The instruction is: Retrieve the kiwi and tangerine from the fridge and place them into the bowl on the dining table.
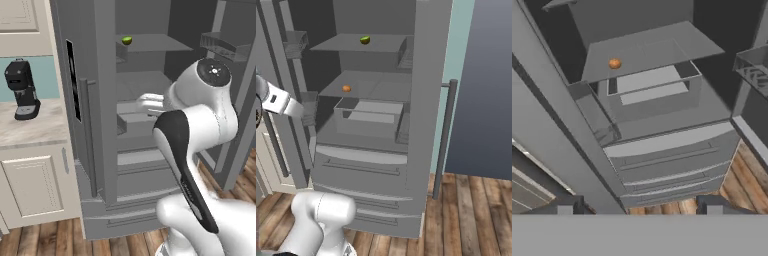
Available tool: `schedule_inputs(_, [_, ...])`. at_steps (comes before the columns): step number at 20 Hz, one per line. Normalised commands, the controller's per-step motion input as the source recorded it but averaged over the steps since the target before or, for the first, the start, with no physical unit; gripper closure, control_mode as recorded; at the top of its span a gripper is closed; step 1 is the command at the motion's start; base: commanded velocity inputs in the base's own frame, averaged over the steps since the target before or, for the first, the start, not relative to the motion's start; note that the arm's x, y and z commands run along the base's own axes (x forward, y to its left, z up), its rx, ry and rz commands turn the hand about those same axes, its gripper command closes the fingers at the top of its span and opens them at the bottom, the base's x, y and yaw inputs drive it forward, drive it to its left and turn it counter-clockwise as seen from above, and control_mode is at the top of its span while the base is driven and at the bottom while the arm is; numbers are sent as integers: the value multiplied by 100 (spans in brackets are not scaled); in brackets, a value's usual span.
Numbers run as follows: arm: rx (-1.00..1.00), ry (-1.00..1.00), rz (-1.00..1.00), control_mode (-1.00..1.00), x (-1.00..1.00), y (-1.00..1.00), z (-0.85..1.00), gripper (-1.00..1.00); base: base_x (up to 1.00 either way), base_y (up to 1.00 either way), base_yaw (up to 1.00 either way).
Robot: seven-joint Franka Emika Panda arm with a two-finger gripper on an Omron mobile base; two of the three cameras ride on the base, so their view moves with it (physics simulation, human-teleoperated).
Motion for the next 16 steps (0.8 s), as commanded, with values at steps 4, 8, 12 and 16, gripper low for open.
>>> schedule_inputs(4, [26, 0, 0, -100, 17, -52, 0, -100, 0, 0, 0])
schedule_inputs(8, [20, 0, 0, -100, 1, -22, -5, -100, 0, 0, 0])
schedule_inputs(12, [16, 4, 0, -100, 16, 0, -24, -100, 0, 0, 0])
schedule_inputs(16, [23, 3, 1, -100, 14, 0, -8, -100, 0, 0, 0])
